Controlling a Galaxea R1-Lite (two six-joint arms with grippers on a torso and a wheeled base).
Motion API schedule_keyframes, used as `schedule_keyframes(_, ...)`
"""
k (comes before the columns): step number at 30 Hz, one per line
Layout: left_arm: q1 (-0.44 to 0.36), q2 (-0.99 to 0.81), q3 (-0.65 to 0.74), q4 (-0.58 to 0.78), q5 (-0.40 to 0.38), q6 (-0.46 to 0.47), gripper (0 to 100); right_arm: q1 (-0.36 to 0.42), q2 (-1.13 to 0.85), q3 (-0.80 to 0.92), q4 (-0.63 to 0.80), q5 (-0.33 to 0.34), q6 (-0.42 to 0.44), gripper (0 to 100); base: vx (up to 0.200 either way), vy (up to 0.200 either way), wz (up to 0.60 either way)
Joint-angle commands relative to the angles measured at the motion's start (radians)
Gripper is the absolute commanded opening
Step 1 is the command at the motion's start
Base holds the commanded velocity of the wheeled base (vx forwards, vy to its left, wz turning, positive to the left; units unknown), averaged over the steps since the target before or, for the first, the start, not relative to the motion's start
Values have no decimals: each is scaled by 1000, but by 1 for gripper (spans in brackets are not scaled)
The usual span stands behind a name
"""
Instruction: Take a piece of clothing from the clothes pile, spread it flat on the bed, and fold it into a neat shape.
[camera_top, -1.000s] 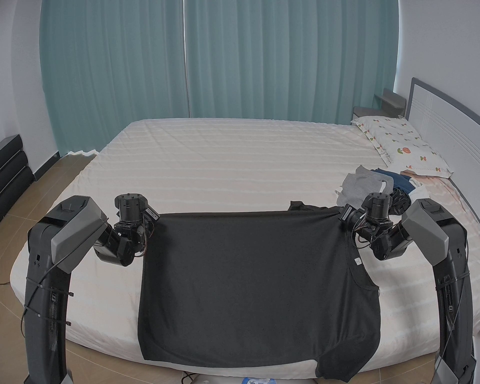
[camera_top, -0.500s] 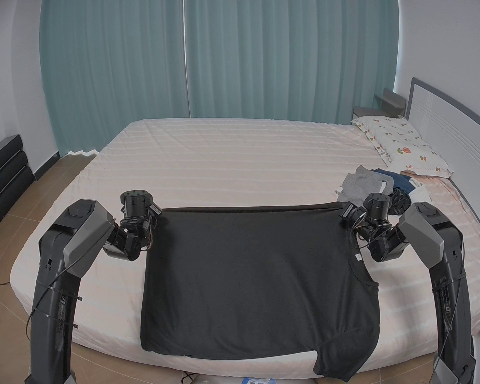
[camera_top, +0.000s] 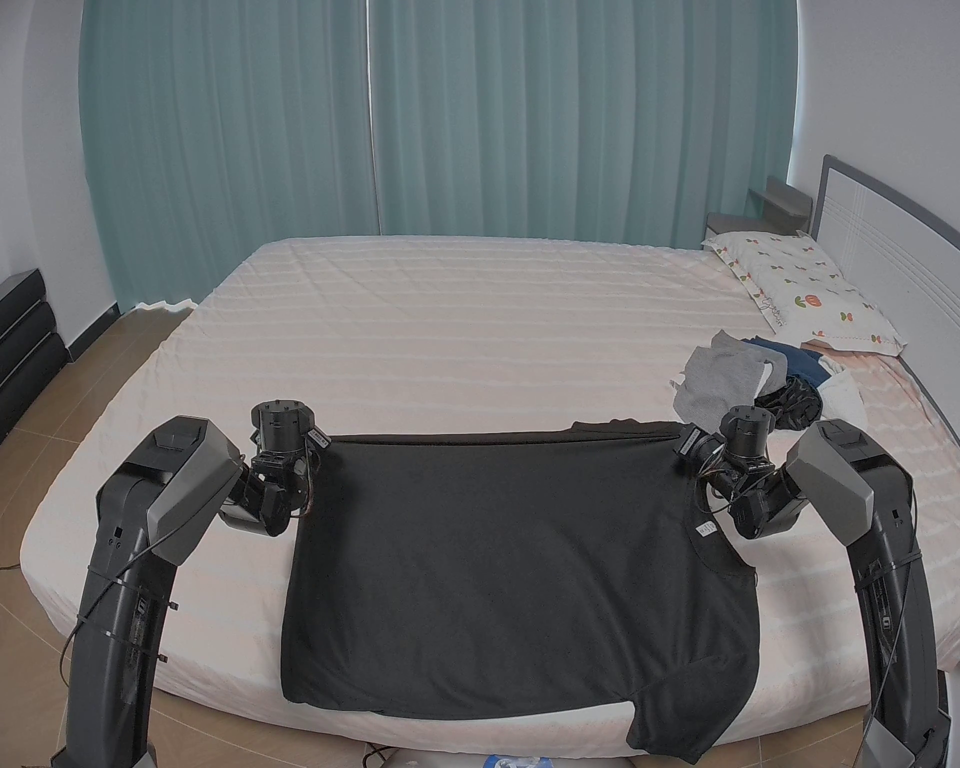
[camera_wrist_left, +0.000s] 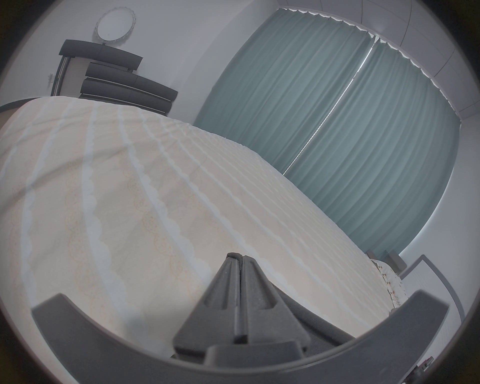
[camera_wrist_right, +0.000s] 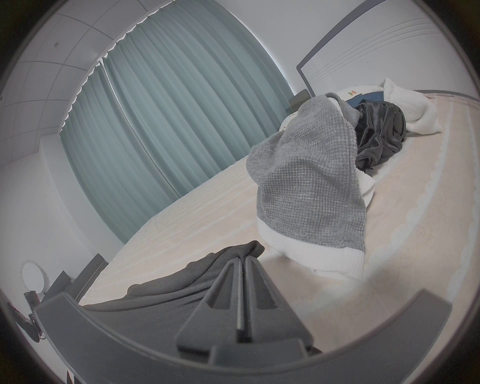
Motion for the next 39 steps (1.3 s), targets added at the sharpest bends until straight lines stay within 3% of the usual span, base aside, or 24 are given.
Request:
schedule_keyframes(1, -1, 11, -1, 1, 0, 0, 0, 0, 14, 3, 1, 0, 0, 0, 0, 0, 0)
schedule_keyframes(2, -1, 12, 1, 1, 0, 0, 0, 0, 16, 4, 1, 0, 0, 0, 0, 0, 0)
schedule_keyframes(3, -2, 15, 3, 1, 0, 0, 0, -1, 20, 4, 3, 0, -1, 100, 0, 0, 0)
schedule_keyframes(5, -5, 23, 3, 1, 0, 0, 0, -1, 30, 3, -2, 0, 0, 100, 0, 0, 0)
schedule_keyframes(6, -7, 24, 3, 1, 0, 0, 100, 0, 31, 3, -2, 0, -1, 100, 0, 0, 0)
schedule_keyframes(16, -2, 23, 1, 0, 2, -2, 100, -14, -24, 46, 9, 23, 10, 100, 0, 0, 0)
schedule_keyframes(25, 34, -39, 98, 3, 2, -60, 100, -53, -89, 264, 10, 233, 8, 100, 0, 0, 0)
schedule_keyframes(35, 87, -166, 306, 1, -14, -103, 100, -67, -53, 258, 17, 247, 8, 100, 0, 0, 0)
schedule_keyframes(36, 88, -172, 323, -3, -14, -106, 100, -69, -53, 256, 20, 247, 10, 0, 0, 0, 0)
schedule_keyframes(39, 91, -198, 377, -5, -17, -107, 100, -79, -55, 256, 20, 244, 10, 0, 0, 0, 0)
